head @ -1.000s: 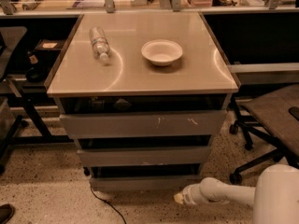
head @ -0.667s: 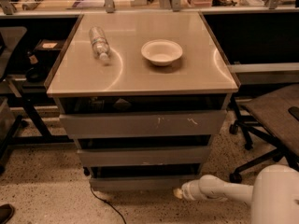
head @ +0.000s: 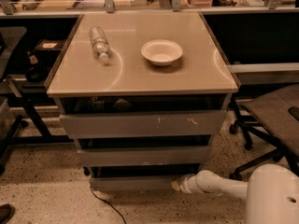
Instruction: Close bottom drawer
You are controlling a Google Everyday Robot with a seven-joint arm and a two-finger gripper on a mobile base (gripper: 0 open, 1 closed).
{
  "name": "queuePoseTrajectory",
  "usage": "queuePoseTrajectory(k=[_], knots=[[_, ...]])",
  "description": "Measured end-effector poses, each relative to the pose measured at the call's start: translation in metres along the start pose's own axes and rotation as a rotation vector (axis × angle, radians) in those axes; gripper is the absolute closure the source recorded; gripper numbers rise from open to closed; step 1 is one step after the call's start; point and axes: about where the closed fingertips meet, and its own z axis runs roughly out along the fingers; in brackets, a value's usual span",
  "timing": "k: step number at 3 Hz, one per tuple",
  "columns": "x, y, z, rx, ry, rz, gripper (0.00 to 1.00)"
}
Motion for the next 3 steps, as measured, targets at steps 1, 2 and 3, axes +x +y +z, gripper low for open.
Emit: queuePoseTrajectory(k=[1,2,3], knots=[[-0.026,-0.009,0.009,0.004,-0.04,0.007,1.0],[-0.026,-0.009,0.009,0.004,-0.04,0.007,1.0],[-0.013,-0.012,-0.001,0.017,-0.008,0.024,1.0]])
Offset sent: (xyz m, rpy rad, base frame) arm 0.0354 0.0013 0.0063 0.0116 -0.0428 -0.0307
